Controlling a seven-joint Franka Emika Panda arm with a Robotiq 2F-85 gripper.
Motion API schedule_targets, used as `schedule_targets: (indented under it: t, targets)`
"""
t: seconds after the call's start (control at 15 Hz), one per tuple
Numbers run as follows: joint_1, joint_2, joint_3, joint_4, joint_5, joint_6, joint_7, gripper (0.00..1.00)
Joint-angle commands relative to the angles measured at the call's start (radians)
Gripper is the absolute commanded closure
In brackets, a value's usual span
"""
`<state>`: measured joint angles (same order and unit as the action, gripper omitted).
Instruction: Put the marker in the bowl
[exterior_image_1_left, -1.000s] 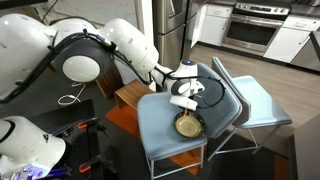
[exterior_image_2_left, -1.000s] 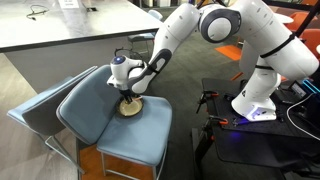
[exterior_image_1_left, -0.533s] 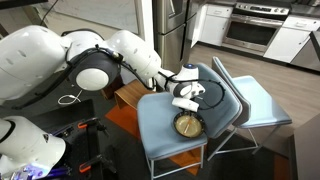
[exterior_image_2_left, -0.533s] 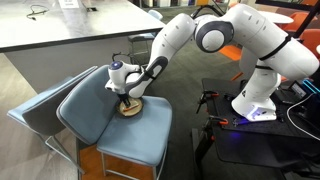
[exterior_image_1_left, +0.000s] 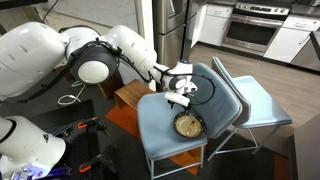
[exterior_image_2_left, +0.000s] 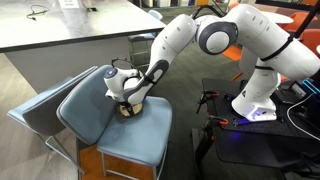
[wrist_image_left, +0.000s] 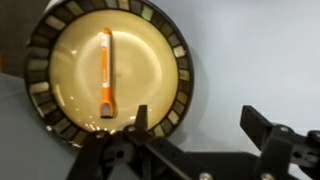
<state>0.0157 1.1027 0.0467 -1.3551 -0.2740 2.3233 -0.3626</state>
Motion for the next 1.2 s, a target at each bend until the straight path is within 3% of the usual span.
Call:
schedule_targets:
  t: [0.0,0.4,0.87,1.13]
  targets:
    - [0.015,-0.113,0.013,-0.144,0.057,-0.027,0.1,0.0]
    - [0.029,-0.313,0.023,-0.409,0.185,0.058,0.294,0.0]
    - [0.06,-0.551,0.014,-0.704,0.203,0.131,0.424,0.0]
    - [0.091,-0.644,-0.003,-0.76,0.158,0.077,0.437,0.0]
